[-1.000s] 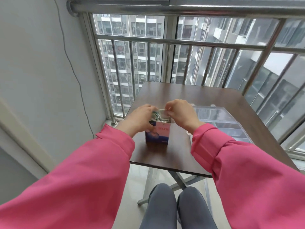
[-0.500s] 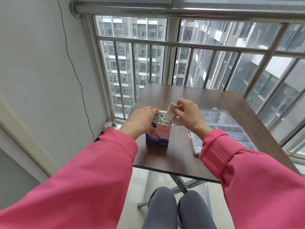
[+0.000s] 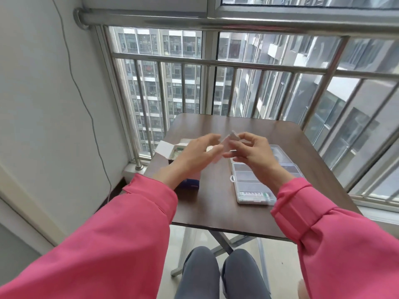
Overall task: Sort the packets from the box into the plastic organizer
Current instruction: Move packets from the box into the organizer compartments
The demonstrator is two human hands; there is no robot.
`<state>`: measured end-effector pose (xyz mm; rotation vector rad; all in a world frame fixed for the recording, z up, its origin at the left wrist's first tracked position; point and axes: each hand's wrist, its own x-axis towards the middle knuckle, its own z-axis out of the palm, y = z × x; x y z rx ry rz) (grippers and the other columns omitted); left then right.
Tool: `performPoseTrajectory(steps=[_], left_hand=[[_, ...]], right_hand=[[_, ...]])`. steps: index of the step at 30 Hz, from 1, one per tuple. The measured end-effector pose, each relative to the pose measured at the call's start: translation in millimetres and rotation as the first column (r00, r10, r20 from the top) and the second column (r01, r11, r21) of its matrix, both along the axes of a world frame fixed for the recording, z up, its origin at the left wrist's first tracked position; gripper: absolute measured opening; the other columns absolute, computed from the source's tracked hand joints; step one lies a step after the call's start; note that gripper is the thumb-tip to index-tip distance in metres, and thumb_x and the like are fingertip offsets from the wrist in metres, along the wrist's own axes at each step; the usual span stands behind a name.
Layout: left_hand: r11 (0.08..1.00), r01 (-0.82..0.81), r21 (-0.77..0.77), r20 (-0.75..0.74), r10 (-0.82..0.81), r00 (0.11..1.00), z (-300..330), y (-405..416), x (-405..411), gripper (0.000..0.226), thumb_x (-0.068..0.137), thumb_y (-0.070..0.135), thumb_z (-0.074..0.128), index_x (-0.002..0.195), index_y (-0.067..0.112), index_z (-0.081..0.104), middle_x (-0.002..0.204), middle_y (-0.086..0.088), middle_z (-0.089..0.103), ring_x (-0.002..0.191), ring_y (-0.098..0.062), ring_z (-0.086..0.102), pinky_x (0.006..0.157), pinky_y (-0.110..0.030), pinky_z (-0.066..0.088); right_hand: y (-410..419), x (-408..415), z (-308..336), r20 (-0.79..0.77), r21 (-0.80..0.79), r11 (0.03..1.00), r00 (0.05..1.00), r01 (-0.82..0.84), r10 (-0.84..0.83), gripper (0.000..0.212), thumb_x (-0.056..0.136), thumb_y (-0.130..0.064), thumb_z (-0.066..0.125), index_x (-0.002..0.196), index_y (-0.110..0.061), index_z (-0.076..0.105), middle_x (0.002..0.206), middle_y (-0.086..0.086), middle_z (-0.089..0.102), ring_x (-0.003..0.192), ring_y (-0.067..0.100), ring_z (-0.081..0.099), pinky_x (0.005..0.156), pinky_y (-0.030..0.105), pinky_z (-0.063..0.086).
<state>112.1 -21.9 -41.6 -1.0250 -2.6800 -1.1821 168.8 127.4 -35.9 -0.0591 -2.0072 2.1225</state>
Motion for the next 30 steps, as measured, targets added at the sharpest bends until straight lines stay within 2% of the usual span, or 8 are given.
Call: performPoseTrajectory(steps=[3, 5, 9, 12, 16, 22, 26, 30], left_hand=[[0.991, 0.096, 0.098, 0.128, -0.108, 0.986, -6, 14, 9, 0.037, 0.088, 0.035, 0.037, 0.089, 0.012, 0.066, 0.082, 0.000, 0.068, 0.072, -0.003, 0.060, 0.071, -0.026, 0.043], [0.984, 0.120, 0.129, 0.176, -0.142, 0.974, -10, 23, 15, 0.035, 0.090, 0.032, 0.035, 0.078, 0.012, 0.062, 0.074, 0.000, 0.068, 0.064, -0.002, 0.061, 0.067, -0.022, 0.045], [0.975, 0.101, 0.198, 0.319, -0.161, 0.934, -13, 38, 29, 0.031, 0.098, 0.007, 0.036, 0.085, 0.001, 0.063, 0.073, -0.005, 0.067, 0.053, -0.008, 0.063, 0.052, -0.017, 0.049], [0.970, 0.068, 0.232, 0.400, -0.159, 0.903, -20, 49, 40, 0.027, 0.098, 0.006, 0.039, 0.088, -0.001, 0.064, 0.077, -0.008, 0.067, 0.051, -0.006, 0.064, 0.051, -0.015, 0.050], [0.938, -0.031, 0.345, 0.503, -0.156, 0.850, -30, 58, 46, 0.023, 0.096, 0.007, 0.049, 0.080, 0.005, 0.064, 0.076, -0.008, 0.067, 0.054, -0.009, 0.067, 0.050, -0.017, 0.051], [0.862, -0.213, 0.460, 0.613, -0.135, 0.778, -36, 62, 50, 0.008, 0.086, 0.003, 0.065, 0.081, 0.006, 0.060, 0.071, -0.010, 0.066, 0.054, -0.015, 0.068, 0.056, -0.024, 0.057], [0.842, -0.254, 0.476, 0.667, -0.158, 0.728, -40, 65, 52, 0.014, 0.084, 0.006, 0.067, 0.094, 0.001, 0.059, 0.077, -0.010, 0.068, 0.058, -0.019, 0.070, 0.061, -0.029, 0.058], [0.828, -0.287, 0.481, 0.673, -0.139, 0.726, -44, 68, 50, 0.008, 0.088, 0.008, 0.063, 0.084, 0.009, 0.056, 0.079, -0.008, 0.068, 0.058, -0.017, 0.069, 0.061, -0.027, 0.056]], right_hand=[[12, 12, -3, 0.011, -0.090, 0.995, 0.999, -0.049, 0.050, 0.010, 0.092, -0.001, 0.052, 0.087, -0.006, 0.059, 0.065, 0.002, 0.070, 0.059, 0.012, 0.069, 0.054, 0.015, 0.052], [21, 18, -7, 0.024, -0.129, 0.990, 0.998, -0.050, 0.053, 0.009, 0.092, 0.000, 0.051, 0.090, -0.004, 0.059, 0.066, 0.003, 0.070, 0.061, 0.012, 0.069, 0.057, 0.015, 0.054], [35, 29, -15, 0.082, -0.164, 0.986, 0.997, 0.018, -0.005, 0.006, 0.091, -0.001, 0.055, 0.090, -0.001, 0.061, 0.067, 0.007, 0.069, 0.063, 0.012, 0.070, 0.057, 0.014, 0.053], [44, 37, -20, 0.149, -0.117, 0.991, 0.987, 0.071, -0.053, 0.009, 0.089, -0.001, 0.058, 0.088, 0.007, 0.062, 0.071, 0.013, 0.065, 0.062, 0.012, 0.070, 0.058, 0.013, 0.054], [52, 43, -23, 0.188, -0.048, 0.995, 0.979, 0.092, -0.081, 0.027, 0.089, 0.000, 0.058, 0.103, 0.022, 0.055, 0.079, 0.021, 0.062, 0.060, 0.015, 0.070, 0.061, 0.015, 0.056], [60, 48, -30, 0.199, 0.022, 0.988, 0.968, 0.150, -0.152, 0.019, 0.087, 0.003, 0.060, 0.103, 0.014, 0.059, 0.060, 0.011, 0.065, 0.052, 0.011, 0.067, 0.052, 0.013, 0.052], [65, 51, -32, 0.205, -0.066, 0.989, 0.972, 0.130, -0.114, 0.003, 0.087, 0.007, 0.058, 0.085, 0.005, 0.058, 0.072, 0.018, 0.061, 0.054, 0.015, 0.068, 0.057, 0.016, 0.055], [70, 50, -34, 0.190, -0.088, 0.987, 0.975, 0.137, -0.118, 0.011, 0.087, 0.003, 0.059, 0.077, 0.001, 0.058, 0.071, 0.018, 0.061, 0.054, 0.013, 0.067, 0.059, 0.015, 0.055]])
